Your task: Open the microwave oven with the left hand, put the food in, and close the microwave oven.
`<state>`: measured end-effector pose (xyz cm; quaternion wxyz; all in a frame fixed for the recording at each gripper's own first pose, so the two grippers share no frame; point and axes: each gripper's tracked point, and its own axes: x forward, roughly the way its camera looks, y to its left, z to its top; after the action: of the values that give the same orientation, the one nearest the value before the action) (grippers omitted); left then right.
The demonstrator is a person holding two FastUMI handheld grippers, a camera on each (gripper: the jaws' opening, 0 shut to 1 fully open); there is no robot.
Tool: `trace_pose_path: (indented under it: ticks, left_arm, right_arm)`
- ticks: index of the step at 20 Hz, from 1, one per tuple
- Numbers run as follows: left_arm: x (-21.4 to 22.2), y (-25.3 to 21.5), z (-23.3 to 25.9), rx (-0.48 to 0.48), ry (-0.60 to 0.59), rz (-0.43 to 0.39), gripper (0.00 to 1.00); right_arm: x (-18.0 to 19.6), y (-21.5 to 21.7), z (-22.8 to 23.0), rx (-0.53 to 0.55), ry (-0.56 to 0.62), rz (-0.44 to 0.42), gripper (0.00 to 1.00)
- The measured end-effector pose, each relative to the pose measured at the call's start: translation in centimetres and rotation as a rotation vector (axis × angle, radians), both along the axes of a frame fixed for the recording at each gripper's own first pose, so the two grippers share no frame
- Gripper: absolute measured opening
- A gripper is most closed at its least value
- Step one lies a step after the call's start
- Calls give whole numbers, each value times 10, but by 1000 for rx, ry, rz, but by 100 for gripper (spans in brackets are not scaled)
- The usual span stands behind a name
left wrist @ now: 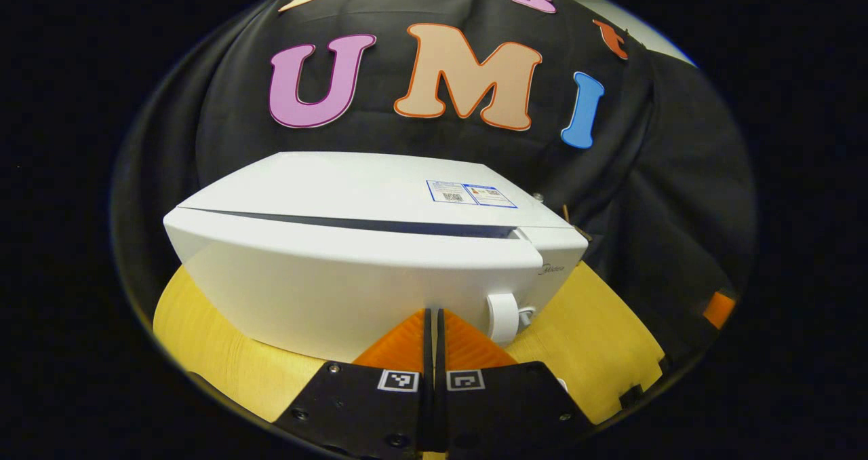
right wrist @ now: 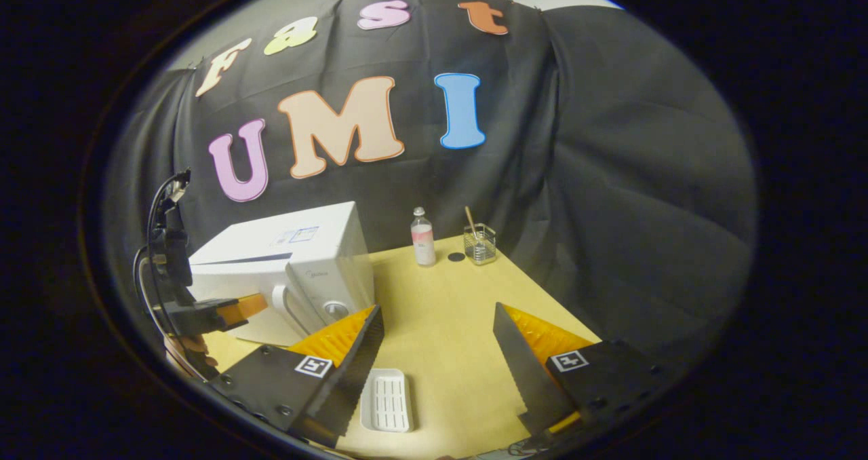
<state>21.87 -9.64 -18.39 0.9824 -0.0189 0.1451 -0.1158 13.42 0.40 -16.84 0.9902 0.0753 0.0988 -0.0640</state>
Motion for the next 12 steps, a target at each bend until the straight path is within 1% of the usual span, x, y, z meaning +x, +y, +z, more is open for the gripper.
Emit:
trace_pose_path:
  ticks: [4,7,8,9,10,11,12]
  left_arm:
    - [5,1,0,-23,-3,54,1]
    - [6,0,0,-44,-13,69,1]
    - [7,0,0,-39,-15,63,3]
    - [7,1,0,-34,-17,63,3]
    - [7,2,0,-37,-16,66,1]
    - [7,2,0,-40,-19,69,1]
    - [8,2,1,-40,-21,71,1]
  right_arm:
    - [9,-4,-2,8,12,-1,100]
    - [13,-7,1,13,10,-11,100]
    - [12,-8,1,10,9,-16,92]
    - [12,-10,1,10,10,-20,100]
    - [13,-11,1,13,11,-24,100]
    - [13,-12,2,17,12,-27,92]
    - [13,-12,2,22,11,-30,100]
